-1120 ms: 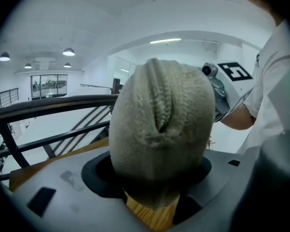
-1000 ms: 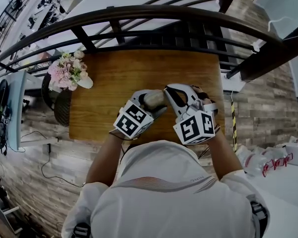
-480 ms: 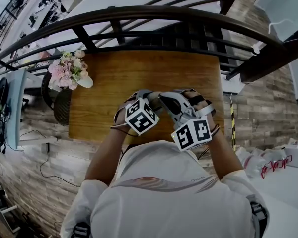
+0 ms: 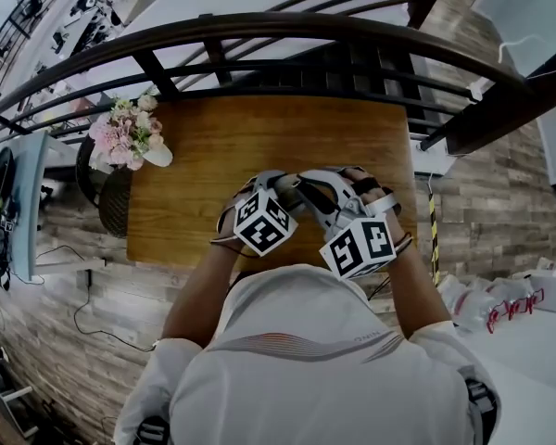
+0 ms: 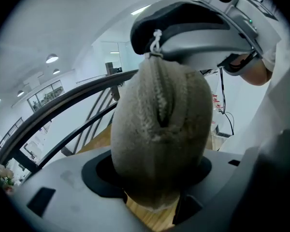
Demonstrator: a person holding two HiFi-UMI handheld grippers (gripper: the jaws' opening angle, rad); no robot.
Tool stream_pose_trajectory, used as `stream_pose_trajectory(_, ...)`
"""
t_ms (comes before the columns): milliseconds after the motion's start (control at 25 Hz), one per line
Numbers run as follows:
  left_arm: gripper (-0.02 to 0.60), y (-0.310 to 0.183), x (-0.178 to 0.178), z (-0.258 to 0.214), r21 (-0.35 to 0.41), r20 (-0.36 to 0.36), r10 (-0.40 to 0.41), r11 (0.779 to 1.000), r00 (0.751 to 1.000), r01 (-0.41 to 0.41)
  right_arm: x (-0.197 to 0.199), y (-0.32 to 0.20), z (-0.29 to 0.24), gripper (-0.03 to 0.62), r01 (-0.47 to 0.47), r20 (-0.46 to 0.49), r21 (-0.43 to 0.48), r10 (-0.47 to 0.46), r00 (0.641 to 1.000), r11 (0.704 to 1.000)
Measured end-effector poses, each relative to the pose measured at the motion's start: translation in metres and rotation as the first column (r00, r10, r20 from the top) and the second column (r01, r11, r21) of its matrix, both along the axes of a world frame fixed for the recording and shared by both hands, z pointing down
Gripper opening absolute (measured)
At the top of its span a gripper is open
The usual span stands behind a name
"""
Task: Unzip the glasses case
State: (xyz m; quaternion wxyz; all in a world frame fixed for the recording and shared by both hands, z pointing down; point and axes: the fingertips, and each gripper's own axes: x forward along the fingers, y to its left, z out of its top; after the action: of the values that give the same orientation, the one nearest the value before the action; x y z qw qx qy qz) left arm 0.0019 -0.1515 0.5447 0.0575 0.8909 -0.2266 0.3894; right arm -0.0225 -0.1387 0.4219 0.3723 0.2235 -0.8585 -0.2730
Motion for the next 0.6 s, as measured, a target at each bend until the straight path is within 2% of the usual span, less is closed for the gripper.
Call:
stream_pose_trajectory(160, 0.288, -0.003, 0.001, -0.008, 0.02, -0.049, -0.035, 0.999, 0.998, 0.036, 0.01, -0.006, -0.008, 0.184, -0.03, 0.046, -0.024, 0.031, 0.998, 0.999)
stream_pose_trajectory(320, 0.289, -0.014, -0.006, -0.017, 0.025, -0.117, -0.108, 0.993, 0.987, 0.112, 0.027, -0.013, -0.007, 0.173, -0.082, -0.003, 0.011, 0.082, 0.997, 0.997)
stream_pose_trajectory(400, 0.288, -0.022, -0.014, -0.026, 0.05, -0.157, -0.142, 0.987, 0.977, 0.152, 0.036, -0.02, -0.01, 0.152, -0.126, 0.045, -0.002, 0.126, 0.991, 0.992)
stream_pose_trajectory(520, 0.29, -0.034, -0.024, -0.053, 0.113, -0.246, -0.199, 0.966, 0.949, 0.232, 0.055, -0.033, -0.022, 0.123, -0.238, 0.2, -0.054, 0.244, 0.949, 0.97)
stream_pose_trajectory(600, 0.29, -0.042, -0.034, -0.075, 0.152, -0.307, -0.241, 0.943, 0.921, 0.297, 0.071, -0.044, -0.033, 0.094, -0.33, 0.305, -0.092, 0.342, 0.889, 0.939)
